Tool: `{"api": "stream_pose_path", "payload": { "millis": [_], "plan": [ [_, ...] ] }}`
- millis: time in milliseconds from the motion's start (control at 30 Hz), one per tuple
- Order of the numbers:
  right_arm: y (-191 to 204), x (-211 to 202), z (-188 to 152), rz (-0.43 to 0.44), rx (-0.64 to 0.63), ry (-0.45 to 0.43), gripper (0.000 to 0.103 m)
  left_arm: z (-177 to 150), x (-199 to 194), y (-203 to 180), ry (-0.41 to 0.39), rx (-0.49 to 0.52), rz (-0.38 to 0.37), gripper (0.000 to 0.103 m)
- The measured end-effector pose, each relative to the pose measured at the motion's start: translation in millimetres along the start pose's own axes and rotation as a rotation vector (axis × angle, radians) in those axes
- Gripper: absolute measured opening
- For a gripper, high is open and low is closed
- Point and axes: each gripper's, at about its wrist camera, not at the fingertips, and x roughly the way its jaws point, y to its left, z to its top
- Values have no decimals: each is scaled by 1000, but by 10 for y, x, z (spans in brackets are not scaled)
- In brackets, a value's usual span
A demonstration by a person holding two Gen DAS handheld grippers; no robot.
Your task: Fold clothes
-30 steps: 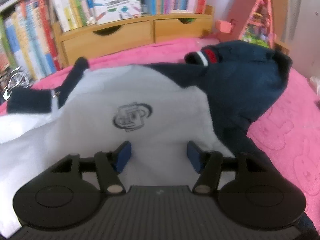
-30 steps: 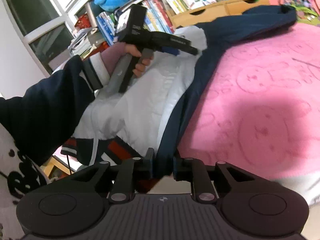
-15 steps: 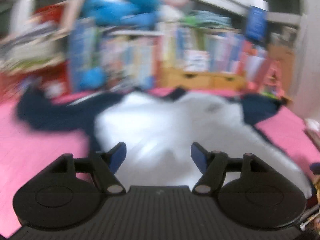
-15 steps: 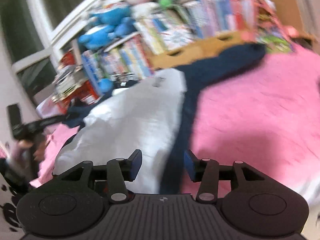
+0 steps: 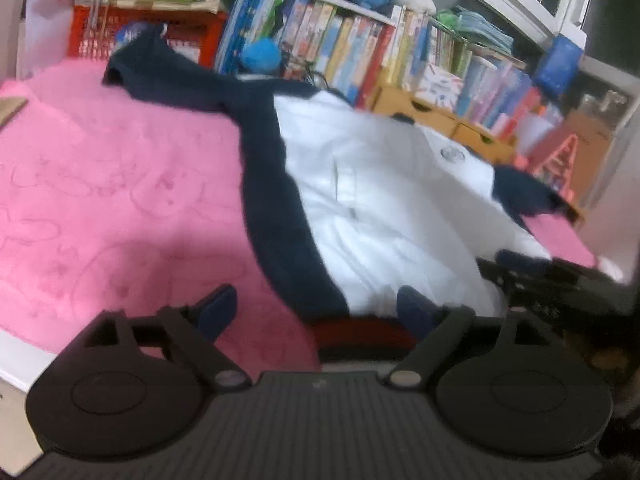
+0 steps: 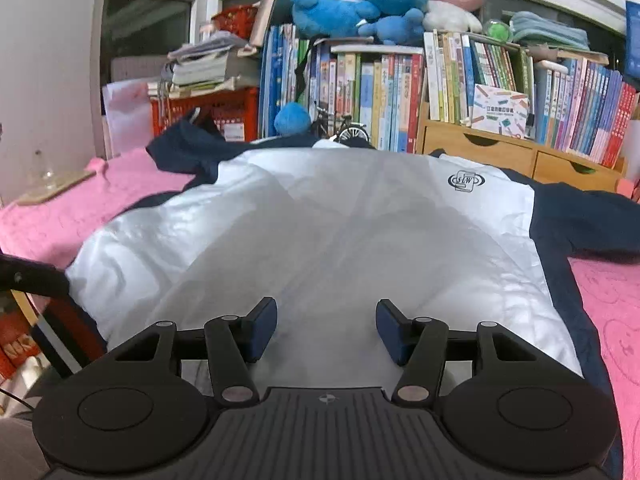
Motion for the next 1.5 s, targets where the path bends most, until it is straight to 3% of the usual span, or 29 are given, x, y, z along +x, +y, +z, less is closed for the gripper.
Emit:
{"api": "stream_pose_path", "payload": {
  "millis": [300, 367, 400, 433, 500, 667, 833, 933, 1100, 1167, 1267, 1333, 1400, 1500],
  "plan": [
    [-142, -38, -86, -71, 2, -29, 57, 9, 152, -201, 10, 77, 32, 91],
    [-147, -14, -102, -88, -4, -34, 57, 7, 192, -311, 12, 130, 96, 76],
    [-148, -5, -108, -96, -7, -37, 57, 2, 195, -371, 12, 167, 140, 54],
    [-144, -8, -109, -99, -11, -38, 57, 9, 172, -384, 20, 176, 143, 39],
    [-130, -21, -108, -109, -32, -41, 58, 29, 107, -355, 48, 175, 154, 29],
    [-111, -41, -98, -161, -104, -64, 64, 8, -128, -211, 96, 197, 190, 28],
    [-132, -76, -134, -147, -129, -66, 64, 63, -273, -145, 97, 182, 205, 35],
    [-273, -135, -188, -258, -172, -65, 65, 184, -400, -62, 51, 150, 202, 42],
    [-609, -278, -179, -502, -130, -74, 67, 482, -589, 35, -51, 111, 211, 37],
    [-603, -363, -154, -558, -161, -117, 67, 663, -633, -47, -118, 122, 144, 37],
    [-463, -485, -70, -411, -145, -180, 67, 744, -432, -403, -156, 238, 93, 40],
    [-362, -505, -35, -247, -90, -192, 67, 707, -182, -652, -150, 306, 63, 40],
    [-264, -499, -15, -87, -33, -193, 67, 614, 120, -771, -120, 313, 38, 41],
    [-140, -444, -63, 47, 1, -154, 67, 470, 515, -835, -72, 305, 58, 42]
  ]
}}
